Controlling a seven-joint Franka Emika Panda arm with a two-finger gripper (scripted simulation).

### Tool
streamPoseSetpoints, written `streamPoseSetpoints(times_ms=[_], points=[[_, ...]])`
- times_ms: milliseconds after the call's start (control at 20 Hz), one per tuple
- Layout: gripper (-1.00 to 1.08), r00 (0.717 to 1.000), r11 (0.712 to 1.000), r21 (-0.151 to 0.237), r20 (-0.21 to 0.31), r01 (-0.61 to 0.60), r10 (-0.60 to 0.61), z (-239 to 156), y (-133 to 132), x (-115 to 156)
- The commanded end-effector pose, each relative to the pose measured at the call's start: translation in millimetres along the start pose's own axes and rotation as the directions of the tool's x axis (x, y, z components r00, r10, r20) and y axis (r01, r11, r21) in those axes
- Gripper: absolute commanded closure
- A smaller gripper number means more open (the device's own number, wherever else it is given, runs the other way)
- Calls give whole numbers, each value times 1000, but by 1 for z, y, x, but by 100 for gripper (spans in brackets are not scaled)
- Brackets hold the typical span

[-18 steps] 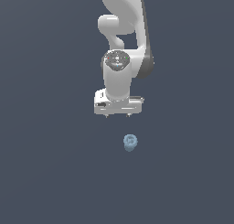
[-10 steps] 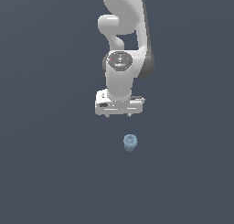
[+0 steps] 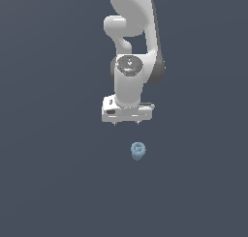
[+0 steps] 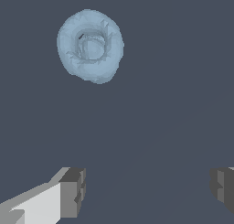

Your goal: Pick up the object and move it to a goal position.

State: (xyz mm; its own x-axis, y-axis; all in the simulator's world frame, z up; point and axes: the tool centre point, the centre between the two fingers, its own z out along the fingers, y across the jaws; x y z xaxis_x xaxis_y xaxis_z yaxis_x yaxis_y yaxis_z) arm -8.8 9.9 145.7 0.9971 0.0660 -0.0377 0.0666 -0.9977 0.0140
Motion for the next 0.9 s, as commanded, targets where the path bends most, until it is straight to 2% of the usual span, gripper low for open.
streamPoseSetpoints(times_ms=[0, 400, 850], points=[[-92, 1000, 1000, 0, -1, -1, 1, 0, -1, 3], [-92, 1000, 1000, 2, -9, -14, 14, 0, -9, 27], [-92, 999, 999, 8, -25, -40, 40, 3, -28, 71]])
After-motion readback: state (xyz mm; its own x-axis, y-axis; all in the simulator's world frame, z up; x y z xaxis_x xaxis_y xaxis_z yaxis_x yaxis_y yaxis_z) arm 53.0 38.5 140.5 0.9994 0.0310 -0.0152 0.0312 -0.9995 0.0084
